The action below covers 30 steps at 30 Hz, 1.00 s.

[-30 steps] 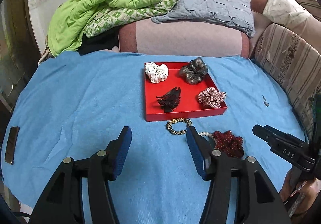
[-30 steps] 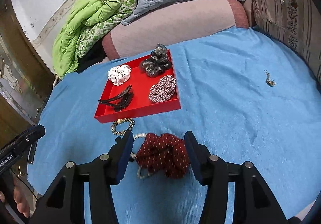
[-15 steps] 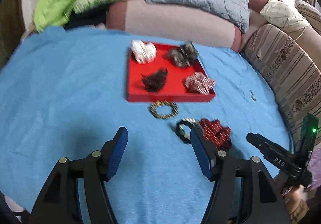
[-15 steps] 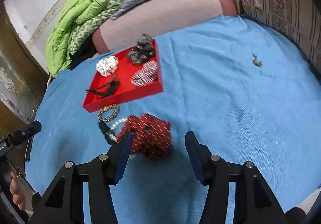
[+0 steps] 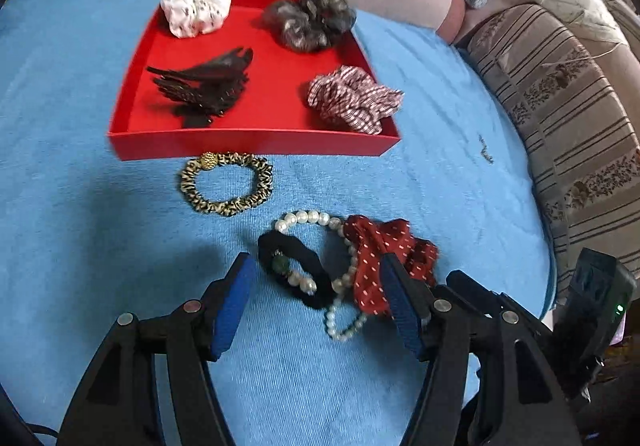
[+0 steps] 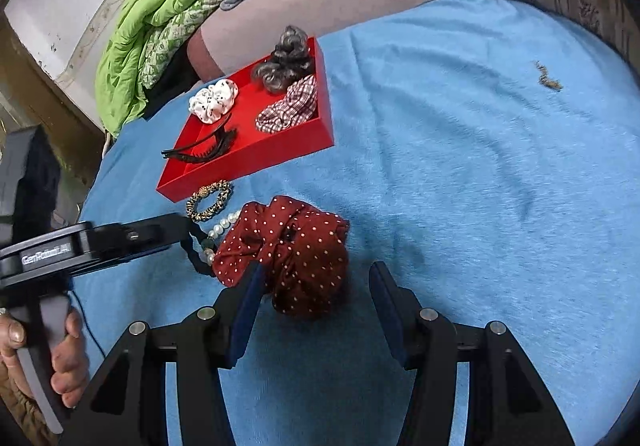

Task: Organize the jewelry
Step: 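Grasp the red polka-dot scrunchie with the right tool while the left tool grasps the black hair tie, then carry both items over the red tray and open both tools to release them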

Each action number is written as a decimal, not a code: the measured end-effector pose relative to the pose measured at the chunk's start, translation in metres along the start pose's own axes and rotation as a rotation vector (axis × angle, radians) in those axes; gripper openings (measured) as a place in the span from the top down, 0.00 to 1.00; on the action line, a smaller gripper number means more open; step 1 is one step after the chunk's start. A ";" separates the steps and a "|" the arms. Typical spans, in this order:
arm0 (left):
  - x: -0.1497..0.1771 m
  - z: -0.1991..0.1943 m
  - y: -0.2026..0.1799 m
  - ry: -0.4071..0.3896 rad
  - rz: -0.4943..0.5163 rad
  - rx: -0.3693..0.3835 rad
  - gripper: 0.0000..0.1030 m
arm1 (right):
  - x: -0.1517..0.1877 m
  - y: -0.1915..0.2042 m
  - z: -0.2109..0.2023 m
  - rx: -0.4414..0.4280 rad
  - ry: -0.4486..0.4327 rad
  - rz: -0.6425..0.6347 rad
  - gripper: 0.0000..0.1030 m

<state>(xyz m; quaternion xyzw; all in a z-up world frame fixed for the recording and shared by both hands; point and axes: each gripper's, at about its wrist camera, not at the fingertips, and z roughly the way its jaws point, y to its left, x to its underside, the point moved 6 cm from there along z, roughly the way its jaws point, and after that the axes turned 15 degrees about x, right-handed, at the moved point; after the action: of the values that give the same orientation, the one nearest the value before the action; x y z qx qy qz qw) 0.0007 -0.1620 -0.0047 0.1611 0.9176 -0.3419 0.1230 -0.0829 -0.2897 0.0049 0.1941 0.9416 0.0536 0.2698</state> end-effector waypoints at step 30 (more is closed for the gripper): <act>0.001 -0.126 -0.043 -0.199 0.229 -0.054 0.94 | -0.028 0.043 -0.076 -0.075 -0.144 -0.073 0.94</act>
<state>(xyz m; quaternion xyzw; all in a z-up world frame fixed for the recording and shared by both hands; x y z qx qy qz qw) -0.0315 -0.1080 0.1132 0.2266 0.8855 -0.3149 0.2559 -0.0869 -0.2611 0.0923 0.1529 0.9236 0.0649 0.3456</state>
